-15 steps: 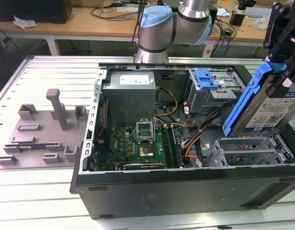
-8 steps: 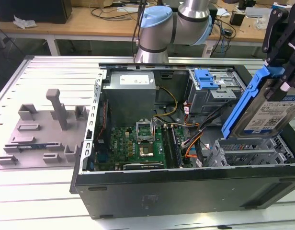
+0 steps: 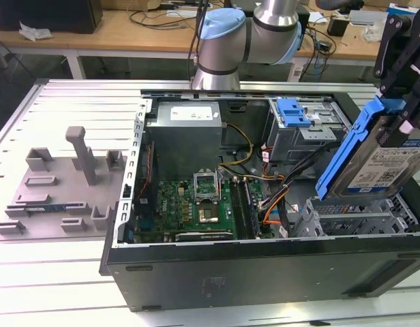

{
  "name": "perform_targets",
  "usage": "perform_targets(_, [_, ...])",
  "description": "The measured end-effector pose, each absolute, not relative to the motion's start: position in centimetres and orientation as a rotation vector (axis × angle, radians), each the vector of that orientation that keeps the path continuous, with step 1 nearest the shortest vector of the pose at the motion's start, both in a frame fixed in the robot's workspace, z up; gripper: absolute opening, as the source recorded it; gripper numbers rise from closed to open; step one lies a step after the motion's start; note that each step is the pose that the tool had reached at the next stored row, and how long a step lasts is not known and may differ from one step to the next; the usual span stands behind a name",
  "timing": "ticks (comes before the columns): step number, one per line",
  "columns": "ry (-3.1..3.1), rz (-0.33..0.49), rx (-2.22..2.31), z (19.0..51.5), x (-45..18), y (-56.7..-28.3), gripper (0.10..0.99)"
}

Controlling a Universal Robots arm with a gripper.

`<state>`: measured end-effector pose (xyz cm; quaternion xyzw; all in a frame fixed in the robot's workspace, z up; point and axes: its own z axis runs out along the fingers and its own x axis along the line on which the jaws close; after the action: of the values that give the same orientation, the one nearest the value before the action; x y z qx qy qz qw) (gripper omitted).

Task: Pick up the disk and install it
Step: 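Insert the disk into the insertion slot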

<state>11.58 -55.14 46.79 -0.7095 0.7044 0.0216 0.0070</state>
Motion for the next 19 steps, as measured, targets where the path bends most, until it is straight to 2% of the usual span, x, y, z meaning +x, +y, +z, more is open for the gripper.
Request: perform_targets(19, [2.209, 0.068, -2.212, 45.87, 11.6, -55.45, 0.365])
